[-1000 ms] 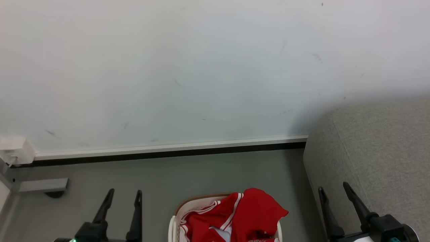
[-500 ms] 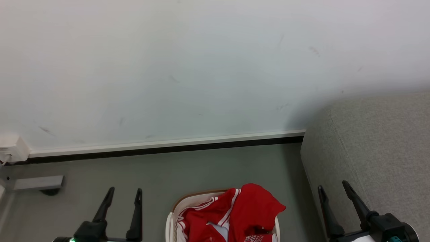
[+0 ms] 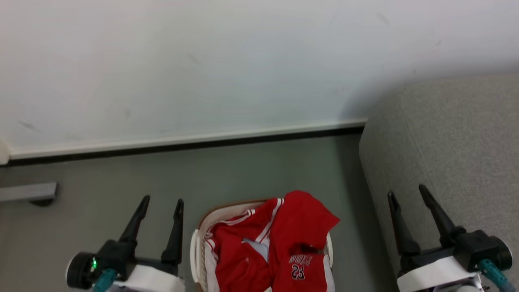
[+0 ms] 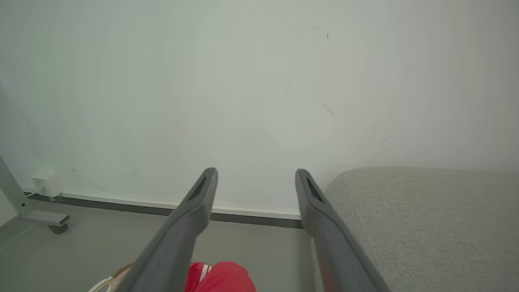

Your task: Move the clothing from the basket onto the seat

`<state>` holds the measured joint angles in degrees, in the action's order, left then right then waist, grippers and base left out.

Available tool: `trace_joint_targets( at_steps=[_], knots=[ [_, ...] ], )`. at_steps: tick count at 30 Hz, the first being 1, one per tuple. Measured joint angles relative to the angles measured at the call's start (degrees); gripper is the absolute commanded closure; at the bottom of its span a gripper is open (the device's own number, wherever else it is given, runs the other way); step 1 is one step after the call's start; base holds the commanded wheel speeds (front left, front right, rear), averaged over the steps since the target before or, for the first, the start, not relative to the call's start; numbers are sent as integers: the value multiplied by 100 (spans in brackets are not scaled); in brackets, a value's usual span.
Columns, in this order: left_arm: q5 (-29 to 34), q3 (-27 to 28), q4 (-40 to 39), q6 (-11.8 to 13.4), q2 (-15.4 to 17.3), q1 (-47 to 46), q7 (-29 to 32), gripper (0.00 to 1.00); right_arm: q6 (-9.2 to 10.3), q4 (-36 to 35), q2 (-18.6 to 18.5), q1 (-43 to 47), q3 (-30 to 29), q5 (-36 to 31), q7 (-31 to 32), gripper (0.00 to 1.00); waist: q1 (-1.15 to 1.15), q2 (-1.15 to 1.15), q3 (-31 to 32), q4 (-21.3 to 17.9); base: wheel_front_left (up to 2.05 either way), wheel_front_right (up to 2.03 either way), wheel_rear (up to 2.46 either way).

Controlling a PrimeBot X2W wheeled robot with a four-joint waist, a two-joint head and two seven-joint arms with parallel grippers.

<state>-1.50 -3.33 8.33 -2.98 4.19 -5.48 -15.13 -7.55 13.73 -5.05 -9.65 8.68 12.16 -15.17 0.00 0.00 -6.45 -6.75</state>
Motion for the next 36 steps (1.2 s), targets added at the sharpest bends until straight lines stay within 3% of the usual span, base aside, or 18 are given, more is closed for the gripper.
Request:
trace_joint_targets(
  at_steps=[14, 21, 30, 36],
  knots=[
    [13, -270, 483, -289, 177, -1278, 0, 0, 0, -503, 114, -739, -399, -48, 0, 0, 1, 0, -1419, -316, 0, 0, 0],
    [-10, -447, 1669, -371, 361, -1799, 30, 0, 0, -767, 164, -926, -575, -46, 0, 0, 1, 0, -1971, -661, 0, 0, 0],
    [202, -1241, 3045, -442, 856, -2789, 364, 0, 0, -1029, 200, -1010, -734, 162, 0, 0, 1, 0, -2510, -1141, 0, 0, 0],
    [172, -2173, 3871, -455, 1267, -3273, 813, 0, 0, -1099, 203, -1061, -719, 480, 0, 0, 1, 0, -2855, -1403, 0, 0, 0]
  ],
)
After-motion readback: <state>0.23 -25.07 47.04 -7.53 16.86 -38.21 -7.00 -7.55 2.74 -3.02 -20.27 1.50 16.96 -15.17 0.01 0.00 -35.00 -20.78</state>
